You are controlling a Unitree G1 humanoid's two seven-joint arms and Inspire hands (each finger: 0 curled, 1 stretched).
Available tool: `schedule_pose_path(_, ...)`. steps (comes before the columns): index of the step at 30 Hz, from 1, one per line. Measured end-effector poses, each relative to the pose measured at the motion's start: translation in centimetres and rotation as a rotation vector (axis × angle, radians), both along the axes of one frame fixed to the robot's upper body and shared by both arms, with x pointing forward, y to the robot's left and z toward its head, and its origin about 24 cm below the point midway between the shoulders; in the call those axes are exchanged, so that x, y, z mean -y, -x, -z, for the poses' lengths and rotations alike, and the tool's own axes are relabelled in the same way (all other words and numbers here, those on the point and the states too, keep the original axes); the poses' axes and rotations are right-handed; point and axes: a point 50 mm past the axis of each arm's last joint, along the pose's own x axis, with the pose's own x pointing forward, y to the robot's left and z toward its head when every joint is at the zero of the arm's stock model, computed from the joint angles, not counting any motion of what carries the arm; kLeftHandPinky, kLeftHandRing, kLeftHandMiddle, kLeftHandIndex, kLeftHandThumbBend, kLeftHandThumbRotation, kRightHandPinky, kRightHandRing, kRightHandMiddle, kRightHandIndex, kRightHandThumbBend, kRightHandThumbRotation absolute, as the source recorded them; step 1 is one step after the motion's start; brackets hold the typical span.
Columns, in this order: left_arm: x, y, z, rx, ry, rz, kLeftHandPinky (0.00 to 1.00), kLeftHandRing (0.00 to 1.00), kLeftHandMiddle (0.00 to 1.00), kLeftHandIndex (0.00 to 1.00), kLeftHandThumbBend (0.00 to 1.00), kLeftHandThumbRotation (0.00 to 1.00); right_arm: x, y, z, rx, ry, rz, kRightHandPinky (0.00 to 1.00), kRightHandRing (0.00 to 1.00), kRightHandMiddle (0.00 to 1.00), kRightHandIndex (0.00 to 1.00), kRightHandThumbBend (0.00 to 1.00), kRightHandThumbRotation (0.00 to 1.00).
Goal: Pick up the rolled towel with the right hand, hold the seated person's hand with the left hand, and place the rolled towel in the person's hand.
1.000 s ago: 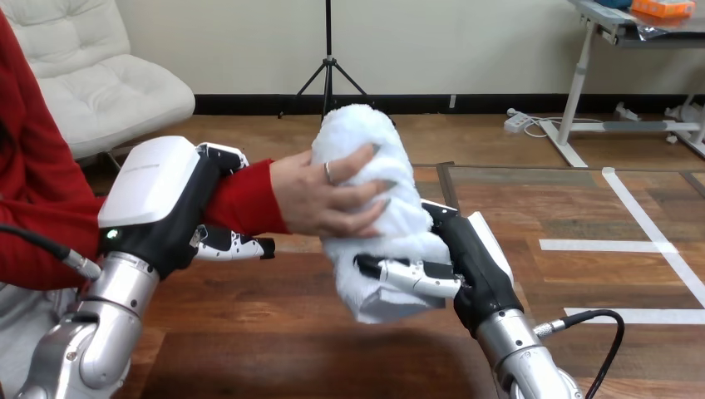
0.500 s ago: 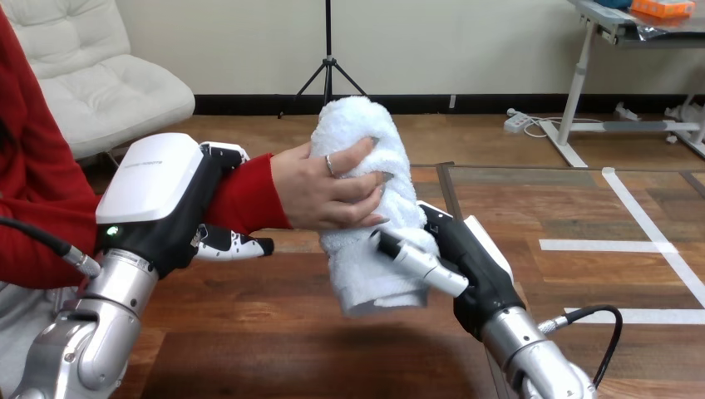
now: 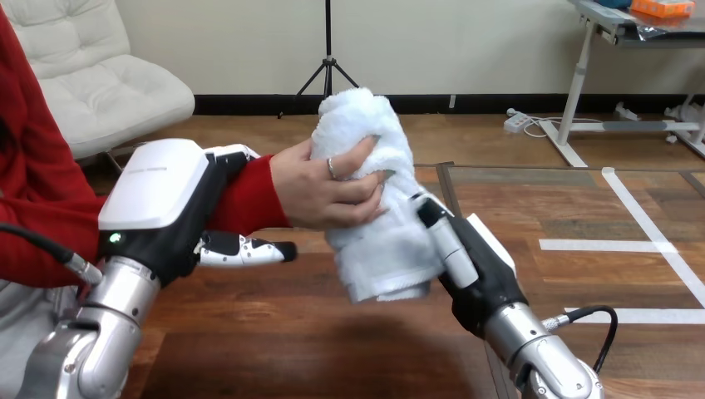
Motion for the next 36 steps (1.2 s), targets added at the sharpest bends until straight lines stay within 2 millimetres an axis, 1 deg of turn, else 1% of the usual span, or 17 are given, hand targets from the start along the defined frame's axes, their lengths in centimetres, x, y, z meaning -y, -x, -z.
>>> schedule_pose_path(2,0.0,0.1,0.1,0.000,0.004,-0.001,0.76,0.76,0.80,0.80,1.00,0.73,0.1,0.0,-0.1,-0.002,-0.012,0.001,0.97,0.99,0.99,1.00,1.00,1.00)
schedule_pose_path(4,0.1,0.2,0.2,0.000,0.012,-0.004,0.81,0.79,0.83,0.82,1.00,0.78,0.2,0.0,-0.1,-0.004,-0.025,0.005,0.99,1.00,1.00,1.00,1.00,1.00)
schedule_pose_path(8,0.2,0.4,0.6,0.000,0.030,-0.011,0.86,0.82,0.86,0.85,1.00,0.83,0.4,0.2,-0.2,-0.009,-0.047,0.019,0.99,1.00,1.00,1.00,1.00,1.00)
schedule_pose_path(13,0.2,0.8,1.1,-0.008,0.047,-0.019,0.90,0.87,0.89,0.88,1.00,0.90,0.7,0.5,-0.1,-0.015,-0.068,0.030,1.00,1.00,1.00,1.00,1.00,1.00)
schedule_pose_path(18,0.2,1.2,1.7,-0.029,0.057,-0.026,0.92,0.91,0.90,0.89,1.00,0.94,1.1,1.0,0.1,-0.025,-0.075,0.042,1.00,1.00,1.00,1.00,1.00,1.00)
schedule_pose_path(21,0.2,1.5,2.1,-0.045,0.071,-0.031,0.94,0.94,0.92,0.91,1.00,0.97,1.3,1.3,0.3,-0.034,-0.082,0.049,1.00,1.00,1.00,1.00,1.00,1.00)
schedule_pose_path(22,0.2,1.6,2.2,-0.050,0.076,-0.032,0.96,0.96,0.94,0.92,1.00,0.98,1.3,1.3,0.4,-0.037,-0.086,0.051,1.00,1.00,1.00,1.00,1.00,1.00)
schedule_pose_path(27,0.3,2.1,3.0,-0.079,0.098,-0.041,0.99,0.99,0.96,0.95,1.00,0.99,1.6,1.7,0.8,-0.056,-0.101,0.060,1.00,1.00,1.00,1.00,1.00,1.00)
schedule_pose_path(36,0.4,3.0,4.2,-0.121,0.123,-0.057,1.00,1.00,1.00,0.99,1.00,1.00,2.1,2.3,1.4,-0.082,-0.101,0.069,1.00,1.00,1.00,1.00,1.00,1.00)
